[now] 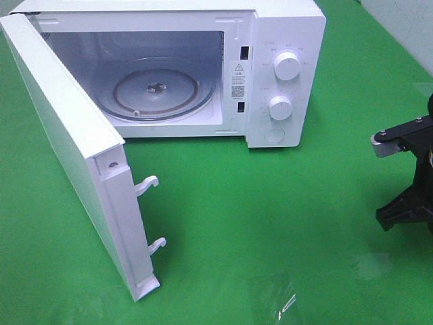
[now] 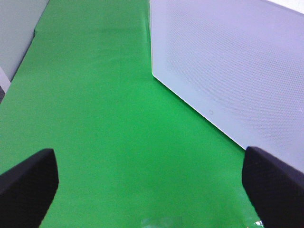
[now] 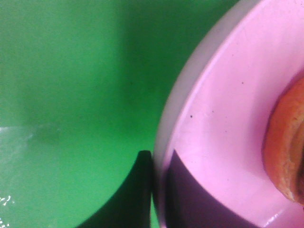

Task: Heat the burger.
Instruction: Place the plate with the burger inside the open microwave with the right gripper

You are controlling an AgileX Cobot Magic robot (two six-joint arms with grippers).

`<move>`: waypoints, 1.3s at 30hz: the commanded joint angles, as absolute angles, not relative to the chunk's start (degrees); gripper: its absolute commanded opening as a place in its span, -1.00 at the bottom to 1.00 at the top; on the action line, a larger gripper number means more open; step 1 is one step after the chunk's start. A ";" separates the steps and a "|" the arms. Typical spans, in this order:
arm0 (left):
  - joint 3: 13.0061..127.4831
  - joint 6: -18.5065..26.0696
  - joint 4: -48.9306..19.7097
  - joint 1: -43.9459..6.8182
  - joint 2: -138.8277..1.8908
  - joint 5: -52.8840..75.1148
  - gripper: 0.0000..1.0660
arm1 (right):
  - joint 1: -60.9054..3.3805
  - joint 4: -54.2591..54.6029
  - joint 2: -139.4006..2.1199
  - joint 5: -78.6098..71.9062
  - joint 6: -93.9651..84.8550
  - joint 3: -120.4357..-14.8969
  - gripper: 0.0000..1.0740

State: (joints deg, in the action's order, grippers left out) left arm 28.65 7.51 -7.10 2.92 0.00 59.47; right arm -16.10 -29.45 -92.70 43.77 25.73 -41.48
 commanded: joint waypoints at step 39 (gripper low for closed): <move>28.48 7.56 -7.45 3.09 0.00 59.36 0.83 | -45.09 -32.43 -79.41 61.71 26.24 -41.42 -1.00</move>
